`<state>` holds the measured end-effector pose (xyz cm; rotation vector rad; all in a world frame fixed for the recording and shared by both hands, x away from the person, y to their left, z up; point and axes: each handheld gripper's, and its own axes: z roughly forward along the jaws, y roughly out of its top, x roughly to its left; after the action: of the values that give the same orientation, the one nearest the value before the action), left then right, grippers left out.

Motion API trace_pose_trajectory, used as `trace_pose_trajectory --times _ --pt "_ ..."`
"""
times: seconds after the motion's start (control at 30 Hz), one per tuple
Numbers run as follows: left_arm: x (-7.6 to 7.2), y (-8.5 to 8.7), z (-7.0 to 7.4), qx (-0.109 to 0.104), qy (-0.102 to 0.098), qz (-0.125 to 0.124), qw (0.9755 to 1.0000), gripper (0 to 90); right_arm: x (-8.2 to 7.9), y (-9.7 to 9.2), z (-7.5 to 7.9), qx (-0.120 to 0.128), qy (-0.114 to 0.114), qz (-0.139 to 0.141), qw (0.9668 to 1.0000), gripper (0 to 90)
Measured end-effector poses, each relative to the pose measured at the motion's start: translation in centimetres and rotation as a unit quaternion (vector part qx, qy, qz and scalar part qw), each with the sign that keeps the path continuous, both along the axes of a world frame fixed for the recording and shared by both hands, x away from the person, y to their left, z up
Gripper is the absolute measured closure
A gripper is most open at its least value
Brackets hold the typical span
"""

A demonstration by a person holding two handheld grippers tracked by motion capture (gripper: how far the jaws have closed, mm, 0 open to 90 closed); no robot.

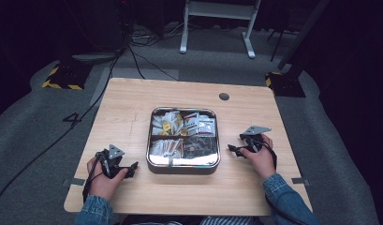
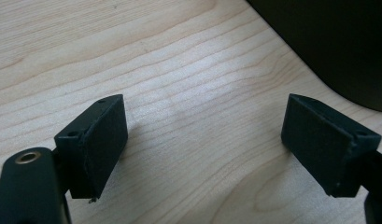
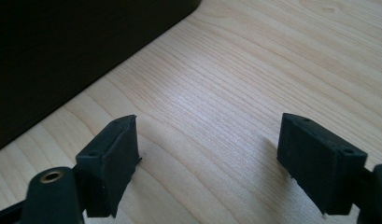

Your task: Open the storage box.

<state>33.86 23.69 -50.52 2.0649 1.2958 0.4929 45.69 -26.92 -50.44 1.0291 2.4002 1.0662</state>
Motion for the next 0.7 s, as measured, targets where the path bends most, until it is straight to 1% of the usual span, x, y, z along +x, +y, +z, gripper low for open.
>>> trace_pose_trajectory --times 0.07,0.1,0.13,0.17,0.2,0.27,0.33,0.4,0.47,0.53,0.67,0.7 --pt "0.0 0.0 0.0 0.001 0.000 0.000 1.0000 15.0 0.0 0.1 0.0 0.000 0.000 -0.002 1.0000 21.0" --pt "0.0 0.0 0.0 0.001 0.000 -0.001 1.0000 15.0 0.0 0.1 0.1 -0.001 0.002 -0.001 1.0000 23.2" --pt "0.0 0.0 0.0 0.001 0.000 -0.001 1.0000 15.0 -0.1 0.2 0.2 -0.003 0.005 0.007 1.0000 29.5" --pt "0.0 0.0 0.0 0.001 0.000 -0.001 1.0000 15.0 -0.2 0.3 0.6 0.002 0.012 0.022 0.9997 34.2" --pt "0.0 0.0 0.0 0.001 0.000 -0.001 1.0000 15.0 -0.3 0.3 0.8 0.006 0.011 0.021 0.9997 32.6" --pt "0.0 0.0 0.0 0.000 0.001 -0.001 1.0000 15.0 -0.4 0.4 1.1 0.008 0.008 0.020 0.9997 32.8" --pt "0.0 0.0 0.0 0.000 0.001 -0.001 1.0000 15.0 -0.6 0.5 1.8 0.016 0.001 0.022 0.9996 33.1" --pt "0.0 0.0 0.0 0.001 0.001 -0.001 1.0000 14.9 -0.8 0.7 2.7 0.025 0.002 0.024 0.9994 35.1" --pt "0.0 0.0 0.0 0.000 0.002 -0.001 1.0000 14.8 -1.2 1.0 3.7 0.046 0.014 0.033 0.9983 37.1" --pt "0.0 0.0 0.0 0.000 0.002 -0.002 1.0000 14.7 -1.5 1.3 4.5 0.060 0.021 0.040 0.9972 38.2" --pt "0.1 0.0 0.0 -0.003 0.003 -0.003 1.0000 14.2 -2.0 2.5 5.9 0.066 0.014 0.062 0.9958 39.0" --pt "0.1 0.0 0.0 -0.003 0.003 -0.004 1.0000 14.2 -2.2 3.3 6.4 0.068 0.011 0.078 0.9945 39.1"
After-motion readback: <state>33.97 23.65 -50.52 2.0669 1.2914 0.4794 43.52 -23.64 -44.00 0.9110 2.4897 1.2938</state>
